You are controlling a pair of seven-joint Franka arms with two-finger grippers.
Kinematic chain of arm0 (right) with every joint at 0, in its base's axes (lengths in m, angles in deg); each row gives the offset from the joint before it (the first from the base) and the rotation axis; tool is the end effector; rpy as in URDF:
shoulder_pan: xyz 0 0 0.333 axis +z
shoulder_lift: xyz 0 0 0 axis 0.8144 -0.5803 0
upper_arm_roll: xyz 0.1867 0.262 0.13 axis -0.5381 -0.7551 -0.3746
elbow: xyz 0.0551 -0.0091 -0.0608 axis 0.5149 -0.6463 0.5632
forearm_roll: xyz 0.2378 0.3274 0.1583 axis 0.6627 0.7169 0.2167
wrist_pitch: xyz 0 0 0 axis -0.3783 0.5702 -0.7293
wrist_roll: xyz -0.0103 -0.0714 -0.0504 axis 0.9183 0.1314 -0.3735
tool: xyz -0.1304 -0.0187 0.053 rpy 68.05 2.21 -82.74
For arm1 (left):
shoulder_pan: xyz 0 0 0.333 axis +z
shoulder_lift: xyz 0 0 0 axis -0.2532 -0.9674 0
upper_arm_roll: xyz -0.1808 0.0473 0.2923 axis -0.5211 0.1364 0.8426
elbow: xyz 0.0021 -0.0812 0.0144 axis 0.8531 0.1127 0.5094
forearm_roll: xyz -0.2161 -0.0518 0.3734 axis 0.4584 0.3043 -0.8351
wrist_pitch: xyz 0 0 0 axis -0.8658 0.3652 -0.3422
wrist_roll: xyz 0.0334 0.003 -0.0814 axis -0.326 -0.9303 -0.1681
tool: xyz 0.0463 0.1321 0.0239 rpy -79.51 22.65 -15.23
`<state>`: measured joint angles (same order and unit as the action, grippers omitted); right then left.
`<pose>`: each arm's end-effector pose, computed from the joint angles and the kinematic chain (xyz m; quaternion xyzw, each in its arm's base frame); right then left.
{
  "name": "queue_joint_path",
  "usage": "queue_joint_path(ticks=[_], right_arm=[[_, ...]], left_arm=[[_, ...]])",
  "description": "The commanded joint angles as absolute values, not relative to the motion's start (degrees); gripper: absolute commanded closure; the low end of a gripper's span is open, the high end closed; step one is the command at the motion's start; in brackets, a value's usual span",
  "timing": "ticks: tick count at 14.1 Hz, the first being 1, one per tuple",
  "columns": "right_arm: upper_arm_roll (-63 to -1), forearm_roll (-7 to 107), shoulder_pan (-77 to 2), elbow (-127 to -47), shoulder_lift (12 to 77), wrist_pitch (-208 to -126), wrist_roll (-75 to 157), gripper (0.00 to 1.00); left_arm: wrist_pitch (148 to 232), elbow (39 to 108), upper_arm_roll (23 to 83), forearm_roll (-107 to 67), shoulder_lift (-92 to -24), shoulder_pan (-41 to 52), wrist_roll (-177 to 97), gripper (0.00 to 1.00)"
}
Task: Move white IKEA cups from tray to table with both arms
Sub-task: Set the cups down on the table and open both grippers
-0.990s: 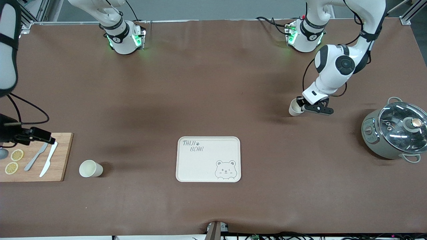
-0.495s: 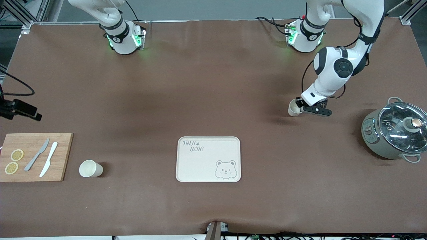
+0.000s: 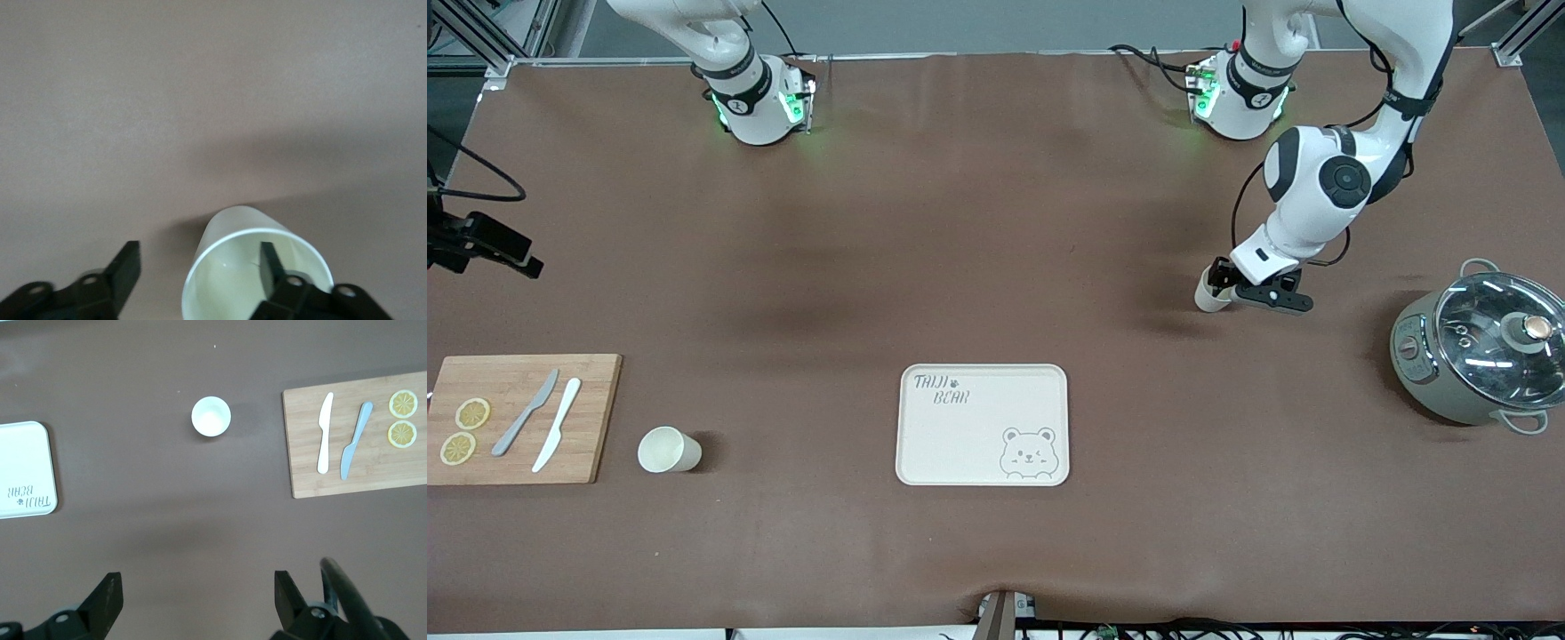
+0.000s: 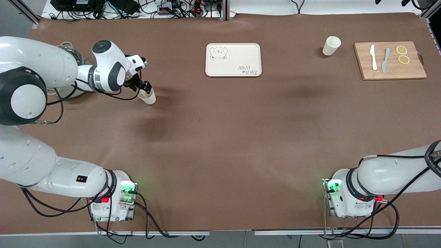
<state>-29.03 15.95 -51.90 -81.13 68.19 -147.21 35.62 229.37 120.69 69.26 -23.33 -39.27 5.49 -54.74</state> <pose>0.6043 -0.0543 0.6056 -0.9979 0.0534 -0.0271 0.0238 0.4763 -0.0901 0.1880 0.9923 -0.1178 0.0277 0.0249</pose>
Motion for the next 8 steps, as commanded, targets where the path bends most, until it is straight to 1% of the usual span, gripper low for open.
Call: queue_joint_path(ticks=[1, 3, 5, 6, 8], right_arm=[[-29.7, 14.9, -51.6, -85.0, 70.7, -149.0, 34.5, 0.00], [-29.9, 15.3, -51.2, -83.3, 70.5, -148.9, 34.3, 0.00], [-29.8, 15.6, -51.1, -81.8, 69.9, -148.2, 34.3, 0.00], [-29.8, 15.6, -51.1, -81.6, 69.7, -148.3, 34.3, 0.00], [-29.8, 15.6, -51.0, -81.1, 69.6, -148.2, 34.4, 0.00]], left_arm=[[223.2, 121.1, 69.1, -21.2, -34.4, 6.3, -58.1, 0.00], [219.6, 120.7, 69.4, -21.2, -32.2, 6.3, -58.1, 0.00], [214.8, 116.6, 69.5, -21.2, -31.5, 6.2, -57.2, 0.00], [210.3, 112.4, 69.5, -21.1, -31.6, 6.3, -56.7, 0.00], [197.6, 100.0, 70.1, -21.2, -33.7, 6.3, -51.6, 0.00]])
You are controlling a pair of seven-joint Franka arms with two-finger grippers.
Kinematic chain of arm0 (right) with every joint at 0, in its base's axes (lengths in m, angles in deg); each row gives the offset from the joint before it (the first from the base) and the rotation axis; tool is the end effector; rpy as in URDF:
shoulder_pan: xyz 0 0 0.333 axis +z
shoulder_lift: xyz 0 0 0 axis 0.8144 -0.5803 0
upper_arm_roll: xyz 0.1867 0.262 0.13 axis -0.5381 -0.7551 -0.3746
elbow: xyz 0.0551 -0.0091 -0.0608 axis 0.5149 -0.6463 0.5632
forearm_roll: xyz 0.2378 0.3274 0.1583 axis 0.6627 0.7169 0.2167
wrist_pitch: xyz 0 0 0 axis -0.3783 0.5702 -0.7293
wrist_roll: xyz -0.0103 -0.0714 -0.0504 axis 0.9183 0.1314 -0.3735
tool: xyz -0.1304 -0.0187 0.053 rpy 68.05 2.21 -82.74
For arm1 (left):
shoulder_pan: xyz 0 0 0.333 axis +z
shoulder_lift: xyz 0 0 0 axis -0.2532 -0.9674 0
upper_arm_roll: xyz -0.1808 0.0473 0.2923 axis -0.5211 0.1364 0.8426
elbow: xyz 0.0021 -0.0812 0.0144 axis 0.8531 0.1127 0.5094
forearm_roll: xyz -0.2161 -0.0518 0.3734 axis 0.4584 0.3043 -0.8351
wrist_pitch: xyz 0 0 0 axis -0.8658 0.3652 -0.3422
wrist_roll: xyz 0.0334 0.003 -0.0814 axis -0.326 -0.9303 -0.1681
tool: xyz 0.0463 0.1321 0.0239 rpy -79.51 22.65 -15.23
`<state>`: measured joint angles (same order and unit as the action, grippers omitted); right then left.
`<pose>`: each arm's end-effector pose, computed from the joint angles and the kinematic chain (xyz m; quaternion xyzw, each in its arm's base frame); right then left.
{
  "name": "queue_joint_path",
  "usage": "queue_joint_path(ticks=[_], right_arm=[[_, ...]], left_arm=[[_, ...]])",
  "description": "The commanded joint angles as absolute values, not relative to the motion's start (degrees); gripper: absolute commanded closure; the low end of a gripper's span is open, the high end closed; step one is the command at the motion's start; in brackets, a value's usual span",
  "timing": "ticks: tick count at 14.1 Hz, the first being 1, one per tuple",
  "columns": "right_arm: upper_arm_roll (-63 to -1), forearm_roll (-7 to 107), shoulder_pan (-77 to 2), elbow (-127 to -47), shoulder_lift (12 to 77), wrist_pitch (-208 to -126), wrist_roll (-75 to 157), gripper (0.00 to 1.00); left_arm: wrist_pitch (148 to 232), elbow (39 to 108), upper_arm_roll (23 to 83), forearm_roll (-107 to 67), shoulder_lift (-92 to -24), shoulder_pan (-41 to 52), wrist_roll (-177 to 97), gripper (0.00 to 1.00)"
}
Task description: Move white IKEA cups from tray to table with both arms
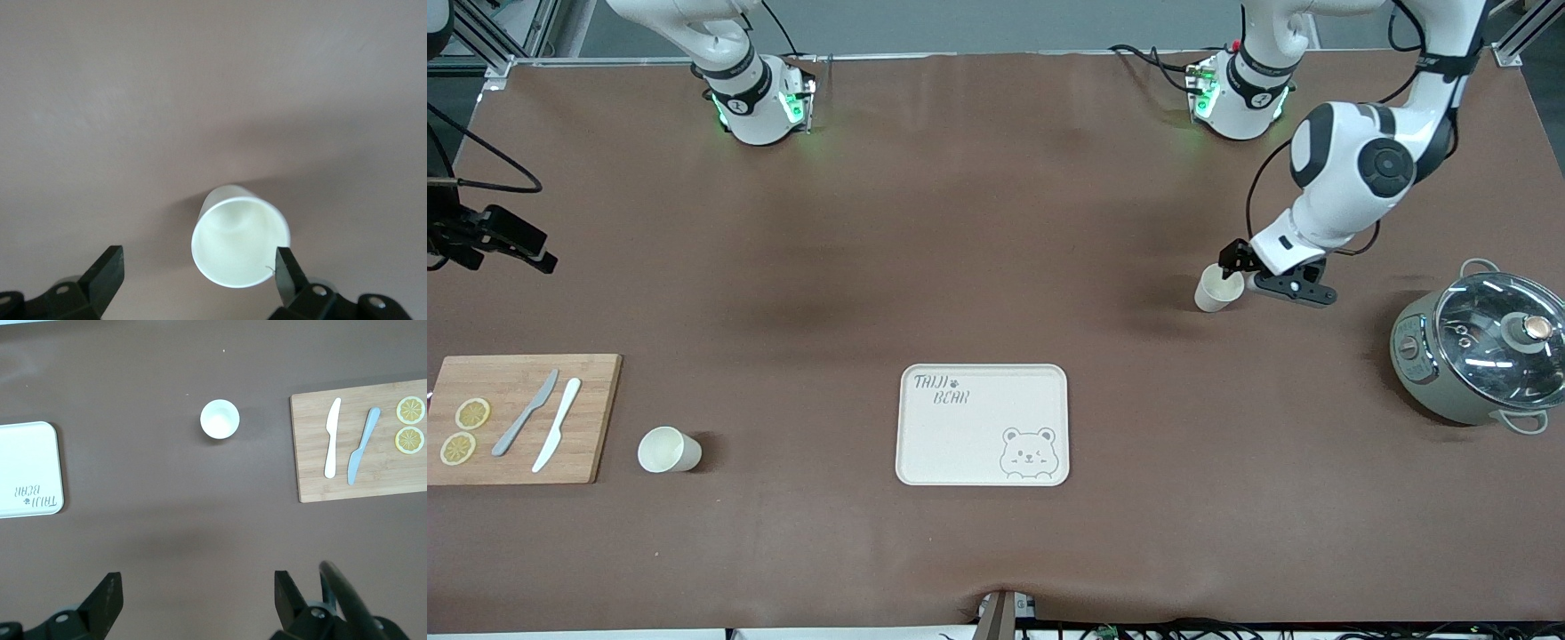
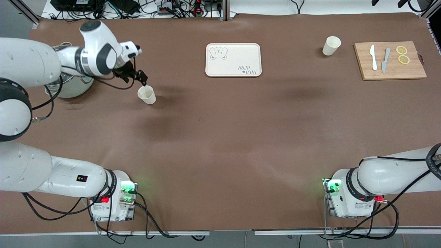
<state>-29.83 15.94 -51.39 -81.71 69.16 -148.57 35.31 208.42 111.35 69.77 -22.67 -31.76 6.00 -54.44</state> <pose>0.6032 -0.0411 0.6127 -0.9978 0.0449 -0.0420 0.0246 0.5097 -0.0936 0.2869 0.9928 -0.1122 -0.0081 0.0402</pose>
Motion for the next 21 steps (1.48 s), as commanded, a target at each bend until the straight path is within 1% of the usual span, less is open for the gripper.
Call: queue_joint_path(ticks=[1, 2, 3, 4, 6, 9, 10, 13, 15, 21], right_arm=[[-29.8, 15.0, -51.1, -81.0, 69.5, -148.2, 34.4, 0.00], [-29.8, 15.0, -51.4, -81.0, 69.2, -148.1, 34.4, 0.00], [-30.2, 15.0, -51.8, -81.0, 69.2, -148.2, 34.4, 0.00], [-30.4, 14.9, -51.9, -80.9, 69.2, -148.1, 34.4, 0.00], [-31.1, 14.1, -52.0, -79.1, 68.8, -147.4, 34.6, 0.00], [-31.7, 12.7, -52.0, -73.3, 65.7, -143.1, 34.5, 0.00], [-32.1, 12.7, -52.3, -73.2, 65.5, -143.1, 34.4, 0.00], [-32.5, 13.0, -53.6, -73.7, 65.7, -142.7, 34.3, 0.00], [-34.3, 13.1, -55.1, -73.8, 65.8, -142.9, 34.3, 0.00], [-34.3, 13.0, -53.6, -74.0, 65.5, -143.1, 31.3, 0.00]], left_arm=[[190.9, 92.7, 70.1, -21.7, -35.8, 6.3, -48.8, 0.00], [184.4, 86.2, 70.2, -21.9, -37.8, 6.2, -47.5, 0.00], [179.5, 81.5, 70.2, -21.9, -38.7, 6.2, -46.5, 0.00], [176.6, 77.9, 70.2, -22.0, -38.9, 6.3, -46.4, 0.00], [175.6, 74.4, 70.1, -24.5, -38.2, 6.8, -46.2, 0.00], [174.8, 69.0, 69.7, -27.1, -37.7, 6.8, -42.6, 0.00], [173.6, 66.2, 69.6, -27.7, -37.6, 6.8, -42.4, 0.00], [166.4, 58.7, 69.6, -27.9, -37.8, 6.9, -43.3, 0.00], [163.9, 57.3, 69.5, -28.6, -37.8, 6.6, -44.3, 0.00], [164.0, 57.5, 69.5, -28.9, -38.4, 5.9, -44.3, 0.00]])
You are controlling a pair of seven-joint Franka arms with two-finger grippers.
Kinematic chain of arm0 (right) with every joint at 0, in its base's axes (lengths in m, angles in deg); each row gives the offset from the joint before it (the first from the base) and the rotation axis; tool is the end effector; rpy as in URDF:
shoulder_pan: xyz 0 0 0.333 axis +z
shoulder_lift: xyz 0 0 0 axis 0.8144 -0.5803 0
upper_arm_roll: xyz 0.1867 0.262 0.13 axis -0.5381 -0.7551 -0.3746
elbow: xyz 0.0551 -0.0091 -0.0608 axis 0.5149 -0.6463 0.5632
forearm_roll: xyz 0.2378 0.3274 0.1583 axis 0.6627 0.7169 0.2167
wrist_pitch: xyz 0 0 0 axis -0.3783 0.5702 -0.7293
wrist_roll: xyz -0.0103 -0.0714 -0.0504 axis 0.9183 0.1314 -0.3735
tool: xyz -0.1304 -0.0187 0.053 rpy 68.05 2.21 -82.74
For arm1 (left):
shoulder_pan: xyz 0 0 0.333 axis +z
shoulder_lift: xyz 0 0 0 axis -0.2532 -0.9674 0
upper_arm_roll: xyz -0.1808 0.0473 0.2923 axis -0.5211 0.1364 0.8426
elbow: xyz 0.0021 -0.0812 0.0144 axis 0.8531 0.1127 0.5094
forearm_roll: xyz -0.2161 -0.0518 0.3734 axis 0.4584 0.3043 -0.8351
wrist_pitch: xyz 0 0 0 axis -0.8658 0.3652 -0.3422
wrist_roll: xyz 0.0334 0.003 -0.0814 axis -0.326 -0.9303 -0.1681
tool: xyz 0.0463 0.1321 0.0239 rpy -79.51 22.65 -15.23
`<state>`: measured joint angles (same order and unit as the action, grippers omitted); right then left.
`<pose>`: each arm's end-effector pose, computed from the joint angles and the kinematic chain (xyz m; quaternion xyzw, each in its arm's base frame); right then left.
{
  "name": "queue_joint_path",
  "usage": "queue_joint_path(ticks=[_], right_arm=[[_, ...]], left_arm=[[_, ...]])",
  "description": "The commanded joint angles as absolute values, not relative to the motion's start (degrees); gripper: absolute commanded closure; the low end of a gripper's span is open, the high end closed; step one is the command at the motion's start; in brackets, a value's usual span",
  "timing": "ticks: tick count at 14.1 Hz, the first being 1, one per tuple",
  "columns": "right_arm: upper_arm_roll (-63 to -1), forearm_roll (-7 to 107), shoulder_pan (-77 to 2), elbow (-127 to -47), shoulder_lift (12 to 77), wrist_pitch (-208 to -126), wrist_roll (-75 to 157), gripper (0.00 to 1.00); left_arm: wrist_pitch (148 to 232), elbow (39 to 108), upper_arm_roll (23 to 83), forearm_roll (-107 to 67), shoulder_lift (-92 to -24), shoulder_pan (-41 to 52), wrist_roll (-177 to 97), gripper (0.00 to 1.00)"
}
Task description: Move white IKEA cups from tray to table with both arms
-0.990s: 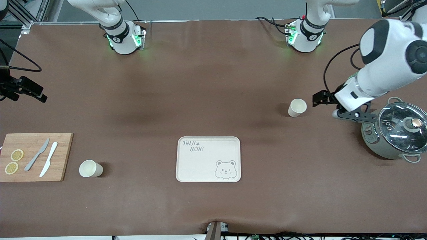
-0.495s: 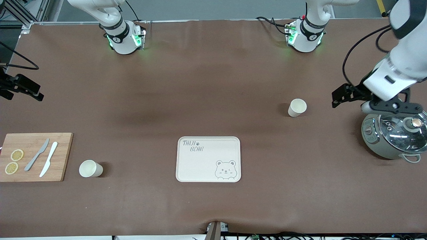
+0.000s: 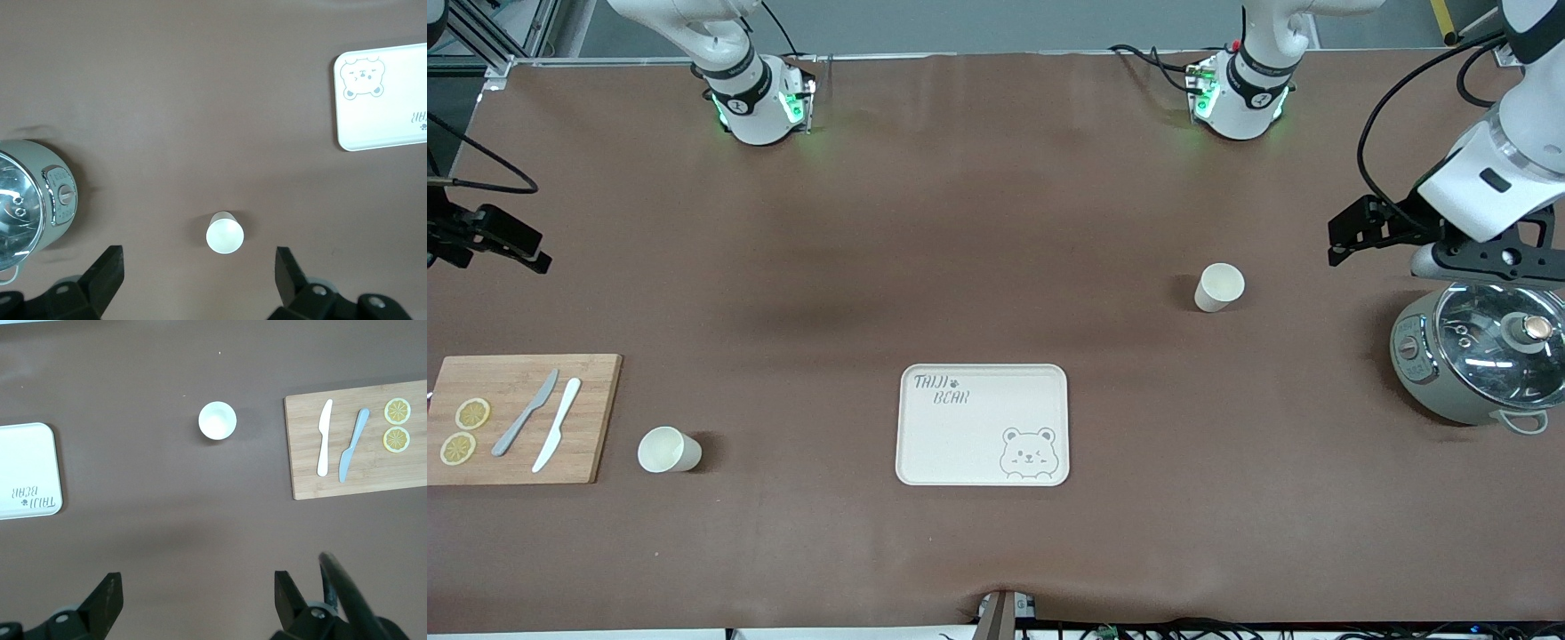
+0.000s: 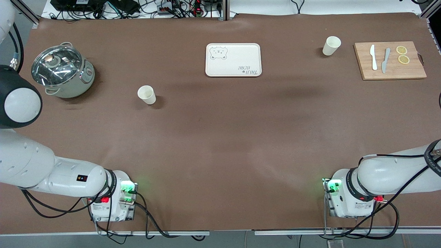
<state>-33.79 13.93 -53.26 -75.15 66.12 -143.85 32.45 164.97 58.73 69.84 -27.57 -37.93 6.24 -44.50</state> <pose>0.6148 -0.0226 0.6324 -0.9983 0.0496 -0.0307 0.0065 0.6245 -0.1096 0.6163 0.9976 -0.0644 0.0171 0.0183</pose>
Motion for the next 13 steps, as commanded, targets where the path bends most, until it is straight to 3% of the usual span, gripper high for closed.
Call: queue_joint_path(ticks=[1, 13], right_arm=[[-34.2, 13.0, -53.7, -74.0, 65.5, -143.1, 31.4, 0.00], [-34.3, 13.0, -53.8, -73.9, 65.5, -142.9, 31.9, 0.00]], left_arm=[[164.0, 57.5, 69.5, -28.6, -38.9, 5.8, -44.1, 0.00], [164.6, 57.2, 69.5, -28.5, -40.1, 5.7, -44.1, 0.00]])
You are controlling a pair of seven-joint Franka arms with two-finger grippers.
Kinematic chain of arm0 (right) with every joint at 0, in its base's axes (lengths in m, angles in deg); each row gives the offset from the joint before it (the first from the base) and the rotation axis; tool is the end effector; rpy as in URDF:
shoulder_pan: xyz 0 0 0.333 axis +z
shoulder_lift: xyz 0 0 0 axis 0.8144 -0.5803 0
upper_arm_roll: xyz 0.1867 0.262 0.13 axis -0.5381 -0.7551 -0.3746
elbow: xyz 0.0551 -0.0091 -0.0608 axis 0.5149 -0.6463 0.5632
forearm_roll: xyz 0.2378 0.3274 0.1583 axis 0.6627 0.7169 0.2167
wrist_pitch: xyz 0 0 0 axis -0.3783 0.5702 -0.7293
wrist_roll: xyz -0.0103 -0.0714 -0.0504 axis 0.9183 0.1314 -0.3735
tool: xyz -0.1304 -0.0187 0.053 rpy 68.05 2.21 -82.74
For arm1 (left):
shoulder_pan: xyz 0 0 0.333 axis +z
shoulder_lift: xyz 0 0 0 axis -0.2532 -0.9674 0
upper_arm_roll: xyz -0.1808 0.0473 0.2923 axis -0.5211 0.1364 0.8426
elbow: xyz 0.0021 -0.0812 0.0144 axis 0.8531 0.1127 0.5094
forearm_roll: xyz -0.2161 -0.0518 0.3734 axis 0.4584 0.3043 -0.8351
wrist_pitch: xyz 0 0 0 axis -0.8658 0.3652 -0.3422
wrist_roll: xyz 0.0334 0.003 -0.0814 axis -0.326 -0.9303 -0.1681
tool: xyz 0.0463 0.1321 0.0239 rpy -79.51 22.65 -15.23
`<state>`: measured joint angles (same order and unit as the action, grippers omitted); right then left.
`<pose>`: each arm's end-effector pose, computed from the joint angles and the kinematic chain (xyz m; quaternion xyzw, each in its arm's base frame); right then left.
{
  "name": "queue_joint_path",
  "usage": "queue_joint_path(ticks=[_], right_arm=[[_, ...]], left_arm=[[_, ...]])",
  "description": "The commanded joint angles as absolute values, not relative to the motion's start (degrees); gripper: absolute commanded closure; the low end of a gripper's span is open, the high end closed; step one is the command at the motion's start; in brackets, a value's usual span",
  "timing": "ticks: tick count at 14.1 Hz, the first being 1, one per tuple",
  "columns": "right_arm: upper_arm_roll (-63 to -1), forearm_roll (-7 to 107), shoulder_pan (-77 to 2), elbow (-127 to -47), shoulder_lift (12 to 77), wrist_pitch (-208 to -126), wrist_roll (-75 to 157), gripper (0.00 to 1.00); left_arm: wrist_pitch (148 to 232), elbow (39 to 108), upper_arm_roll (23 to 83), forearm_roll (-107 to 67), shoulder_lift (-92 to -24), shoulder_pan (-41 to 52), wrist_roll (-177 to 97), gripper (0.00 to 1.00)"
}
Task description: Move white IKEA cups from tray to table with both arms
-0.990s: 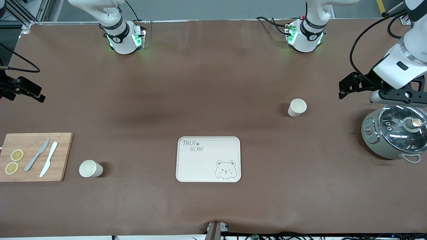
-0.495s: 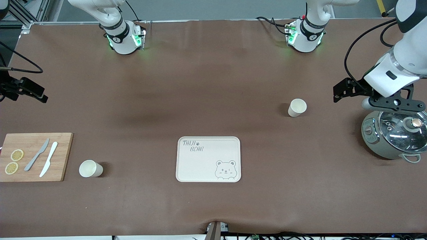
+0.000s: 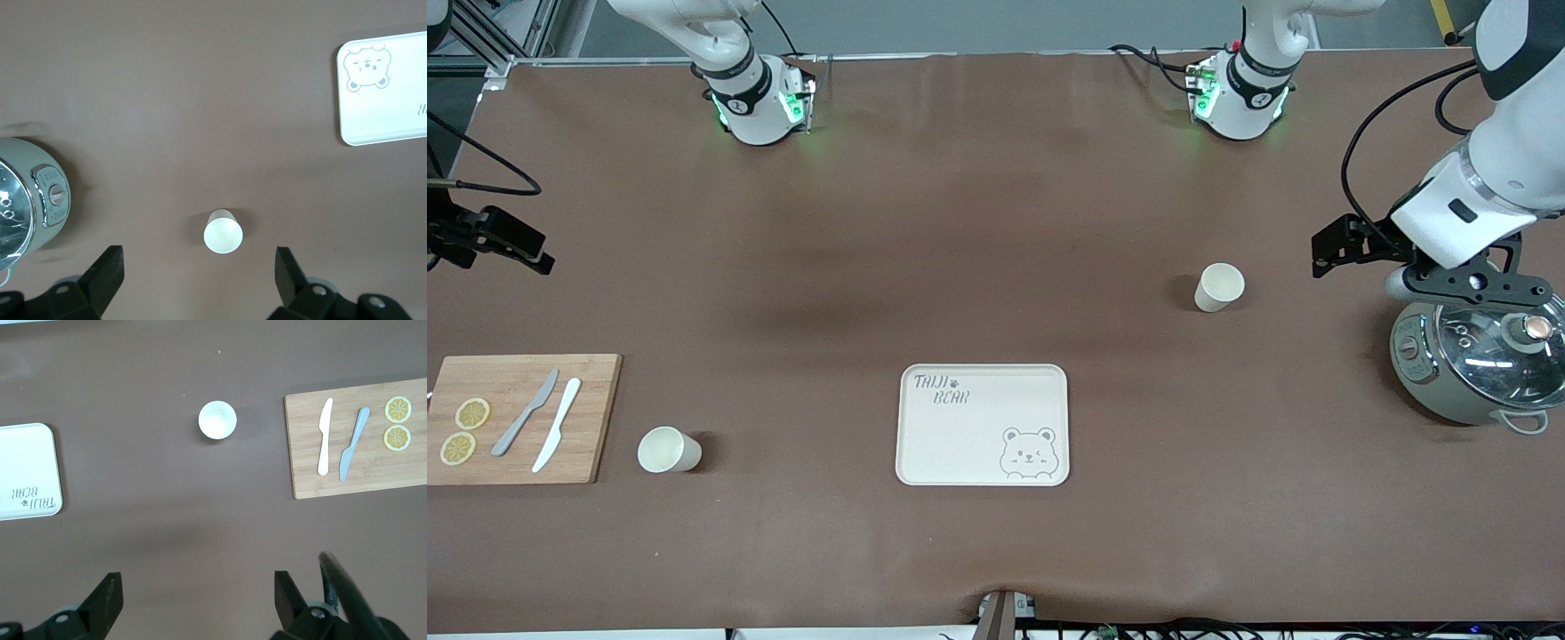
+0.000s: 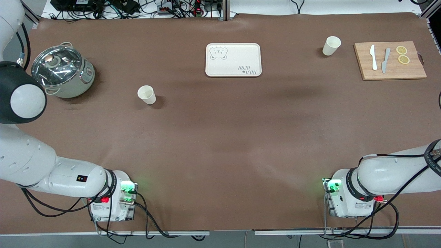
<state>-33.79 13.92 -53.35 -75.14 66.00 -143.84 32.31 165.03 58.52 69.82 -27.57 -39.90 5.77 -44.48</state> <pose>0.6153 -0.0235 0.6312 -0.9982 0.0516 -0.0297 0.0064 0.6332 -0.1164 0.5963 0.9975 -0.0683 0.0022 0.0171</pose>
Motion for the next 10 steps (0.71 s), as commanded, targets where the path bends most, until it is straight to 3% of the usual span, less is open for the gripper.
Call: queue_joint_path(ticks=[1, 10], right_arm=[[-34.3, 13.0, -53.9, -73.9, 65.5, -143.0, 31.9, 0.00], [-34.3, 13.0, -54.0, -74.0, 65.5, -142.7, 31.9, 0.00]], left_arm=[[164.7, 57.2, 69.4, -28.5, -39.9, 5.7, -44.1, 0.00], [164.7, 57.2, 68.9, -28.1, -39.3, 6.3, -44.4, 0.00]])
